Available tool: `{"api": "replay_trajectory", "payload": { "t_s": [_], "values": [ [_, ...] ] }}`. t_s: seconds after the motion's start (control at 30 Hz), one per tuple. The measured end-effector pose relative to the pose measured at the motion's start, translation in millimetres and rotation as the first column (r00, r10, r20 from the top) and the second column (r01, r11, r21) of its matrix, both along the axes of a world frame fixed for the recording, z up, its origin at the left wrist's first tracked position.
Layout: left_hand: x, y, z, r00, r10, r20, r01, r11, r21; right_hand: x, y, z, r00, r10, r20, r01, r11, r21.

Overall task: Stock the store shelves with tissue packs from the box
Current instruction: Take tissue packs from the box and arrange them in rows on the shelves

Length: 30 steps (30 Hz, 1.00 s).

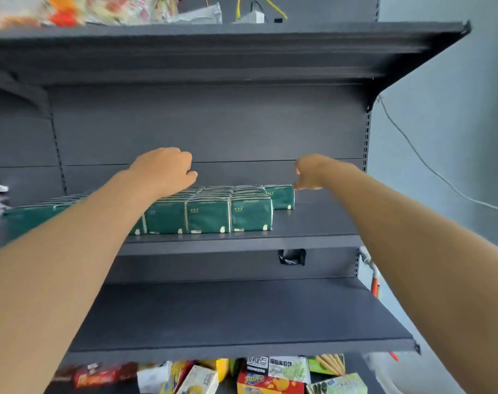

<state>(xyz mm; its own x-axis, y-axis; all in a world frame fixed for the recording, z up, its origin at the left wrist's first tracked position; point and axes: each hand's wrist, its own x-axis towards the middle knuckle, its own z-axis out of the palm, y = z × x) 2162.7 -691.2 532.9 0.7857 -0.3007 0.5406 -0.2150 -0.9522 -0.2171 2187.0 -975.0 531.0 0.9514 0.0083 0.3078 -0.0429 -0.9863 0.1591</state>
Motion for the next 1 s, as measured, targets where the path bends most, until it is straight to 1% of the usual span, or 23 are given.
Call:
{"api": "replay_trajectory", "payload": {
  "t_s": [0.13, 0.27, 0.5, 0.57, 0.7, 0.83, 0.93, 1.0],
  "values": [
    [-66, 36, 21, 1.0, 0.002, -0.001, -0.002, 0.999, 0.046, -64, 42, 17, 0.995, 0.017, 0.101, -0.019, 0.999, 0.027],
    [-129, 65, 46, 0.999, 0.007, -0.052, -0.004, 0.998, 0.062, -126, 89, 35, 0.992, 0.074, 0.103, -0.078, 0.996, 0.035],
    [-204, 110, 68, 0.994, 0.091, -0.062, -0.087, 0.994, 0.064, -196, 137, 64, 0.987, 0.106, 0.119, -0.108, 0.994, 0.013],
    [-227, 120, 72, 0.991, 0.126, -0.042, -0.123, 0.99, 0.069, -217, 146, 71, 0.982, 0.129, 0.139, -0.132, 0.991, 0.01],
    [-264, 134, 78, 0.987, 0.152, 0.057, -0.156, 0.985, 0.071, -254, 159, 82, 0.972, 0.167, 0.168, -0.172, 0.985, 0.015],
    [-291, 136, 66, 0.98, 0.186, 0.071, -0.191, 0.979, 0.069, -282, 165, 73, 0.962, 0.22, 0.163, -0.23, 0.972, 0.044],
    [-307, 135, 43, 0.979, 0.195, 0.053, -0.199, 0.977, 0.081, -298, 167, 48, 0.961, 0.236, 0.141, -0.248, 0.966, 0.075],
    [-315, 134, 22, 0.983, 0.183, 0.021, -0.184, 0.979, 0.084, -305, 171, 24, 0.965, 0.24, 0.101, -0.249, 0.964, 0.093]
  ]
}}
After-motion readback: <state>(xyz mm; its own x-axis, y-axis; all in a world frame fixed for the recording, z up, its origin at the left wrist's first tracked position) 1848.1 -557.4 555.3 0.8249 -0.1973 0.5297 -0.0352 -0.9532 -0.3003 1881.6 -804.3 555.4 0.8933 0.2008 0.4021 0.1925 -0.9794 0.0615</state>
